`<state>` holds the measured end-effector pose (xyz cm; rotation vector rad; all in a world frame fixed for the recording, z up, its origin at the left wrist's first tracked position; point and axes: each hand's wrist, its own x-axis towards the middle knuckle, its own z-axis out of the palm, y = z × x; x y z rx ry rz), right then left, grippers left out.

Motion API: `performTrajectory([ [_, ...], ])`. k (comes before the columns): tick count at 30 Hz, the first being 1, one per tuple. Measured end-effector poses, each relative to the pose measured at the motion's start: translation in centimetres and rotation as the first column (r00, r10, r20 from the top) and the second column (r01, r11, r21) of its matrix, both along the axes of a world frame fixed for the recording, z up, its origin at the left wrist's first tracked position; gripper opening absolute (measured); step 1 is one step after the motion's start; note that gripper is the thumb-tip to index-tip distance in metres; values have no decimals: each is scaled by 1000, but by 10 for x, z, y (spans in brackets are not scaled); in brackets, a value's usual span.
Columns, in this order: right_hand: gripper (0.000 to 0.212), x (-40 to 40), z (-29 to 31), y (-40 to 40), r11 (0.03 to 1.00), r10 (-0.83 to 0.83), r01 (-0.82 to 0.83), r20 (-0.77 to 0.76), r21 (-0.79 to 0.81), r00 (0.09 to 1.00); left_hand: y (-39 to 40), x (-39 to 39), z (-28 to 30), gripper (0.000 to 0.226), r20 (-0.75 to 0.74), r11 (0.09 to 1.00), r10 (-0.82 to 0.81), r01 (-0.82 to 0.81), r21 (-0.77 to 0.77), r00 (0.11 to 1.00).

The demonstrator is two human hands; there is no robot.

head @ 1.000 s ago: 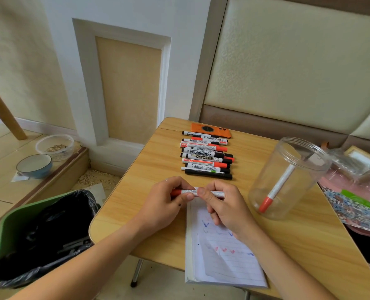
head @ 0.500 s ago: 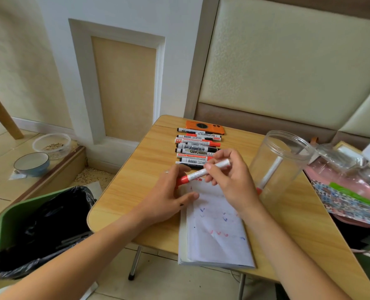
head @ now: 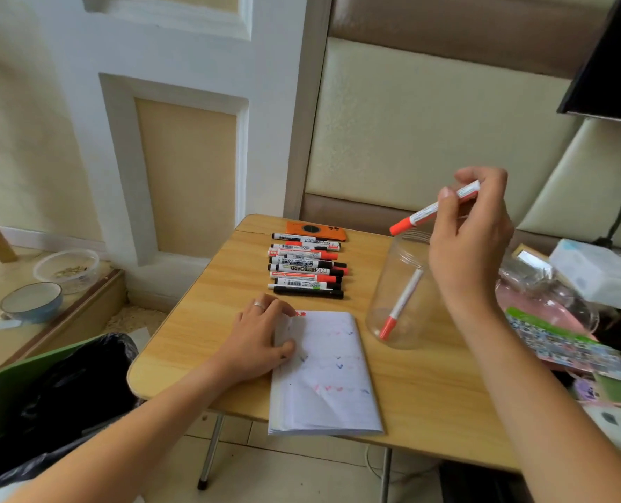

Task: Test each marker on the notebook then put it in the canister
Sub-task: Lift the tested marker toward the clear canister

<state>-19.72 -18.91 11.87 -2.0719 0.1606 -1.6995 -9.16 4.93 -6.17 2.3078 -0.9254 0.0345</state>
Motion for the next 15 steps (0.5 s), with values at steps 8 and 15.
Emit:
performTrajectory([
  [8,13,21,-29,-13,995,-102,96,-450,-35,887,-2,-3,1,66,38,998,16,-19,56,999],
  [15,38,26,-33,-15,965,-263,176,-670,-197,694,-2,-5,4,67,31,998,11,-12,54,999],
])
